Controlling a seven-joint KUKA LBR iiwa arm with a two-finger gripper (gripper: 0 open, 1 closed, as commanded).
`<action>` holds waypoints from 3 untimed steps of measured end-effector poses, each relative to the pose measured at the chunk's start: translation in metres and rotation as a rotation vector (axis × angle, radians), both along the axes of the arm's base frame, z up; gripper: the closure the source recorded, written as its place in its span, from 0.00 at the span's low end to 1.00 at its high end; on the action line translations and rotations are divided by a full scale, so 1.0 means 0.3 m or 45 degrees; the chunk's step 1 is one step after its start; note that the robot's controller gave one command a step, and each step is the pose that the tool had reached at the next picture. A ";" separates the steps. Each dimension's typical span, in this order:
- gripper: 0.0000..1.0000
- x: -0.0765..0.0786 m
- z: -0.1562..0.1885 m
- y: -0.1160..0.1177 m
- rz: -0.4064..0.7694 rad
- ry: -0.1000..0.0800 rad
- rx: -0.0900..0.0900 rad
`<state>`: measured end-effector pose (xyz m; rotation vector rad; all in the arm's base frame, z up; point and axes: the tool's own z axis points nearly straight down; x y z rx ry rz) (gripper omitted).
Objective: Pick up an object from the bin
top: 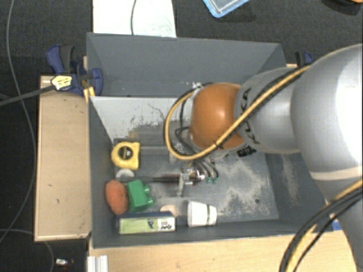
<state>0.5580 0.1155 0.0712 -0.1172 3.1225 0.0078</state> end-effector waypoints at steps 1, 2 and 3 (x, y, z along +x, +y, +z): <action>1.00 -0.040 -0.001 0.006 -0.161 0.011 0.000; 1.00 -0.040 -0.001 0.006 -0.162 0.011 0.001; 1.00 -0.047 0.143 0.005 -0.164 0.018 -0.001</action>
Offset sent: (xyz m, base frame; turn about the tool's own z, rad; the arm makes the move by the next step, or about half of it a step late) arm 0.0000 0.0000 0.0000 0.0000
